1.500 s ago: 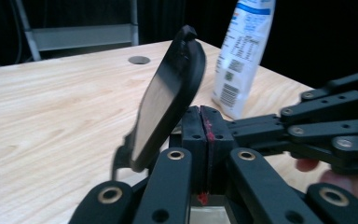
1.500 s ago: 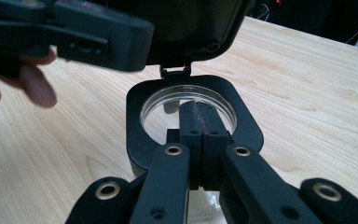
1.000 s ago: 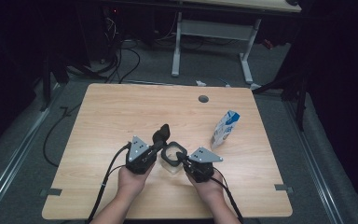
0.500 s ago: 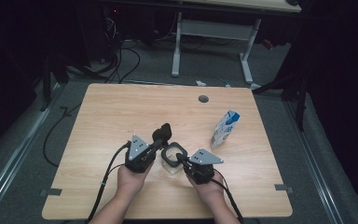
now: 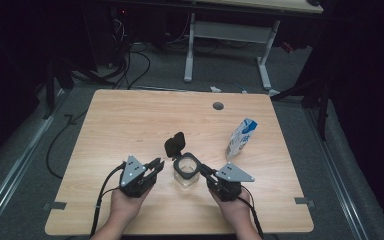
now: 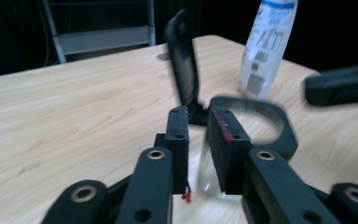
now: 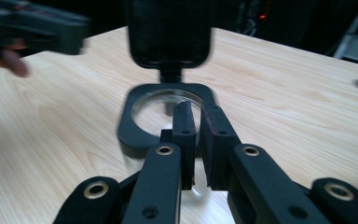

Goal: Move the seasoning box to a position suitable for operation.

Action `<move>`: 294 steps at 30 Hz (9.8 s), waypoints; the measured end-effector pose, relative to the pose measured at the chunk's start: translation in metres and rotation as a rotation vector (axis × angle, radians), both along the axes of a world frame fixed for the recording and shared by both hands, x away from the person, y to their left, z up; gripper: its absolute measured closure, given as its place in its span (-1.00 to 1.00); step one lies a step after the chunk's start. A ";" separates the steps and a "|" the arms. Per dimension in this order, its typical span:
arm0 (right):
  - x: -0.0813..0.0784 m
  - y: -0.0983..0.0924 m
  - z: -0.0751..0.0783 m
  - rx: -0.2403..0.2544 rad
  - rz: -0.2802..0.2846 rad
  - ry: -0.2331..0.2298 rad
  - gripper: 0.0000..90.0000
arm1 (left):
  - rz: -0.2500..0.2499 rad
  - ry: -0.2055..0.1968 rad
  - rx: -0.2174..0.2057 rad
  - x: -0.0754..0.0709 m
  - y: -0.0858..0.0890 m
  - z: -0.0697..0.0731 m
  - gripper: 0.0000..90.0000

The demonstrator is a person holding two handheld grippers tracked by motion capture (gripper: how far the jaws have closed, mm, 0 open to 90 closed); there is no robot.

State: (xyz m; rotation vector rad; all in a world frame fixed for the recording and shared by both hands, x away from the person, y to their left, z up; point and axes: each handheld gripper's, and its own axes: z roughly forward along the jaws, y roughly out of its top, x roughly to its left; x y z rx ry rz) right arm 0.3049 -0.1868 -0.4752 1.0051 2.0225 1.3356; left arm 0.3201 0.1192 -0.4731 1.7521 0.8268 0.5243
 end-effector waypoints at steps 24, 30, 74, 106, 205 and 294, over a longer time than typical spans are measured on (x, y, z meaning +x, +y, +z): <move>0.005 -0.064 -0.028 -0.007 -0.249 0.065 0.61 | 0.081 0.109 0.051 -0.007 0.055 -0.039 0.11; 0.028 -0.068 -0.026 -0.038 -0.312 0.080 0.50 | 0.083 0.099 0.047 -0.009 0.065 -0.038 0.07; 0.033 -0.075 -0.006 -0.027 -0.367 0.061 1.00 | 0.072 0.092 0.066 -0.017 0.059 -0.041 0.04; 0.037 -0.089 -0.019 -0.018 -0.409 0.121 1.00 | 0.082 0.093 0.063 -0.016 0.061 -0.043 0.04; 0.010 -0.108 -0.023 0.065 -0.321 0.024 0.90 | 0.092 0.108 0.093 -0.018 0.059 -0.048 0.03; 0.053 -0.070 0.081 -0.591 -0.017 0.712 1.00 | -0.007 0.100 0.021 -0.016 0.058 -0.045 0.01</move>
